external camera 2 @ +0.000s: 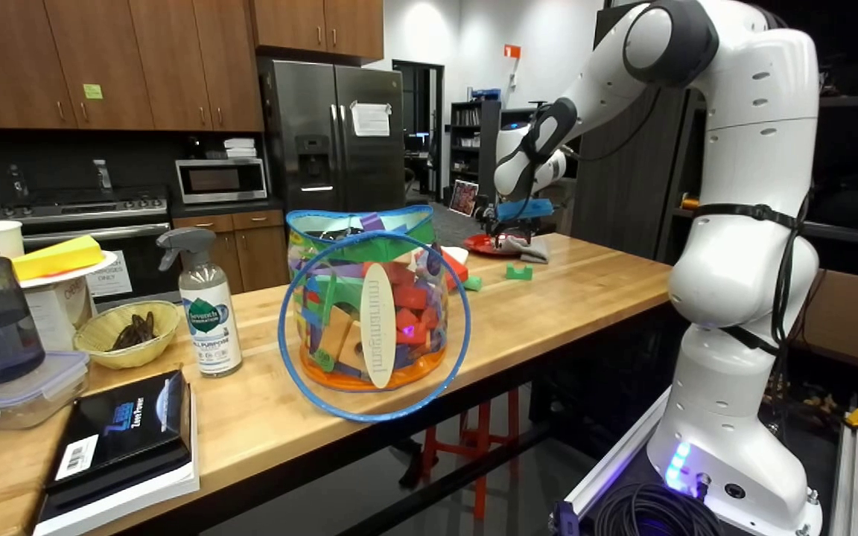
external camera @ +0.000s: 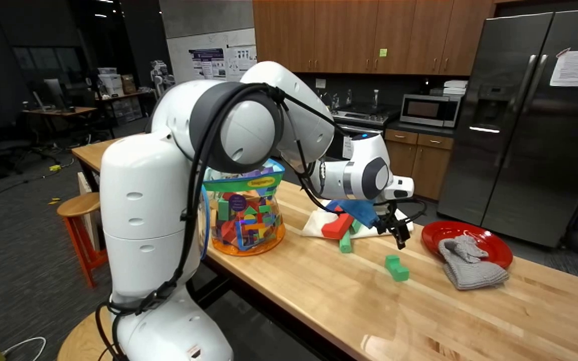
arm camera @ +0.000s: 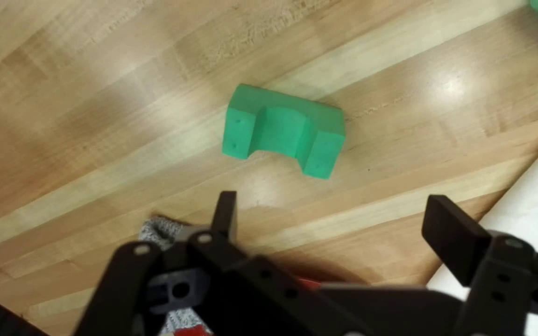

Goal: Put one green block in the clear bag.

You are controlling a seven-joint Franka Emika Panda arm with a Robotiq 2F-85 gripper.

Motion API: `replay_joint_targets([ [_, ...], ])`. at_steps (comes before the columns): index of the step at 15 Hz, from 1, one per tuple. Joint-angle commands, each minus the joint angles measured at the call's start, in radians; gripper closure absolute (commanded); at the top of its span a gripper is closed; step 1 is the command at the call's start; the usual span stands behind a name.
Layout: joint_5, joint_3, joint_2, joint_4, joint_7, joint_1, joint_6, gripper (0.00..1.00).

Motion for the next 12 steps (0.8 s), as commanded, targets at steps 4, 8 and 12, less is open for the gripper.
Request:
replay_joint_targets([
  [4, 0.047, -0.028, 0.076, 0.013, -0.009, 0.045, 0.02, 0.0],
  [8, 0.026, -0.073, 0.126, 0.037, 0.062, 0.066, 0.081, 0.0],
  [12, 0.023, -0.128, 0.155, 0.06, 0.112, 0.086, 0.148, 0.0],
])
